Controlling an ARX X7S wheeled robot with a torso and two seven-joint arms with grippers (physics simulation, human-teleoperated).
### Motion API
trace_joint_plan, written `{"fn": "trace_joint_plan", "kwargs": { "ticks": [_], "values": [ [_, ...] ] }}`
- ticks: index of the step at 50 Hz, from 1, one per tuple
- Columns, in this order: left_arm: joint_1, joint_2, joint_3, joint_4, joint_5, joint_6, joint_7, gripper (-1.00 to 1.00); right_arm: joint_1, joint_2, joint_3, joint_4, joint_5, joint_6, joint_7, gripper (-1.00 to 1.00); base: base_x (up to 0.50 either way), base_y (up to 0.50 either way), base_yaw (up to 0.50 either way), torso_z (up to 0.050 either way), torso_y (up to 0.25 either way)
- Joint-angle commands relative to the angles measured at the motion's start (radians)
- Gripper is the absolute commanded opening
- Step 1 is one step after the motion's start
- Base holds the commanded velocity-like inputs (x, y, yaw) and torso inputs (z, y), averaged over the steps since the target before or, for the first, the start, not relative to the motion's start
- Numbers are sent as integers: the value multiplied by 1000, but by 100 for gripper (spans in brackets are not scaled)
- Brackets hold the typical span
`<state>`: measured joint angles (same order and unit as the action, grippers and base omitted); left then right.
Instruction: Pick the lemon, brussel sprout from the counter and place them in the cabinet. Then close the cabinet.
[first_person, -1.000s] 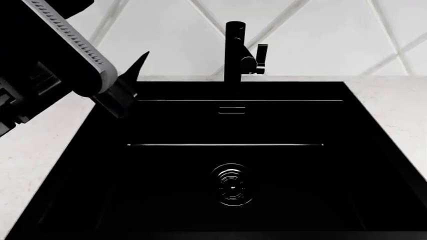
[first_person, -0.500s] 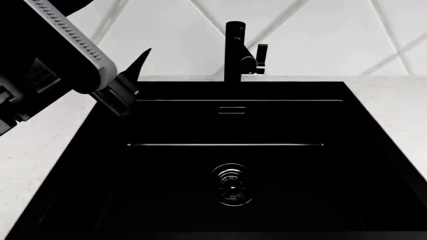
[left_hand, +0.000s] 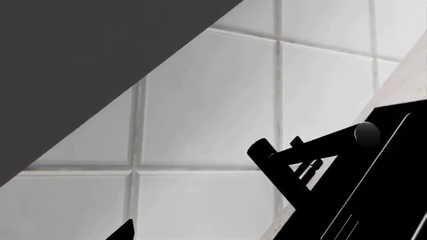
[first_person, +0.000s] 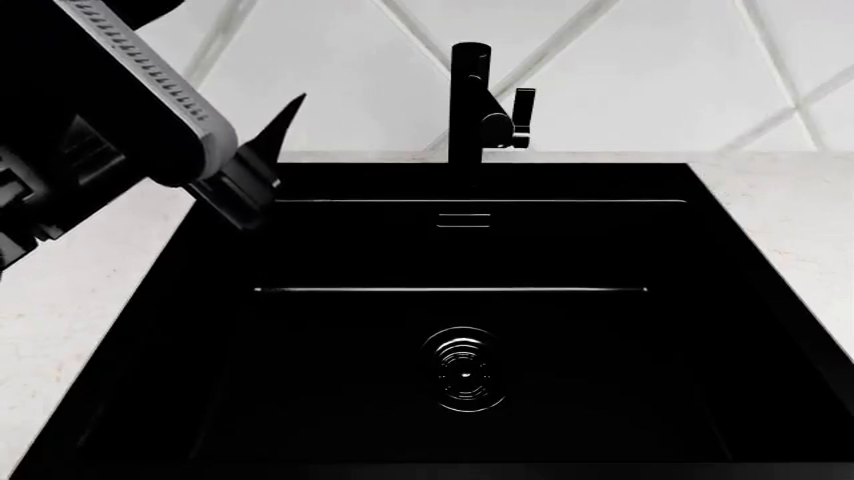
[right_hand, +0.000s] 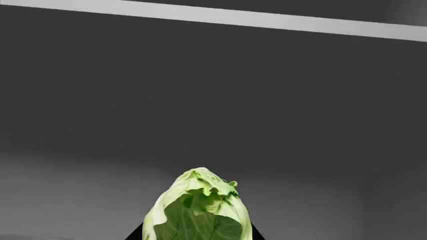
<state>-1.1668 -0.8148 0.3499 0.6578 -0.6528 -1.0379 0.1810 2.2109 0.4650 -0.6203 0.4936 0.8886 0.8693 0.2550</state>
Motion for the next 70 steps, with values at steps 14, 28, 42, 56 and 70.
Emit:
{"fn": "trace_joint_plan", "kwargs": {
  "ticks": [14,28,42,56,70],
  "values": [
    [36,0,-1,-3,-3,18,-12,100,38,-41,-34,149,-27,120,-33,-100,0,0,0,0,0],
    [54,-9,-1,0,-2,28,-16,100,28,-43,-45,142,-23,155,-43,-100,0,0,0,0,0],
    [58,-13,-4,4,-9,29,-18,100,19,-43,-56,119,-22,160,-71,100,0,0,0,0,0],
    [58,-14,-1,3,-10,32,-17,100,38,-45,-65,91,-24,166,-102,100,0,0,0,0,0],
    [60,-16,-2,8,-15,29,-22,100,45,0,-31,-55,-1,173,-86,100,0,0,0,0,0]
  ]
}}
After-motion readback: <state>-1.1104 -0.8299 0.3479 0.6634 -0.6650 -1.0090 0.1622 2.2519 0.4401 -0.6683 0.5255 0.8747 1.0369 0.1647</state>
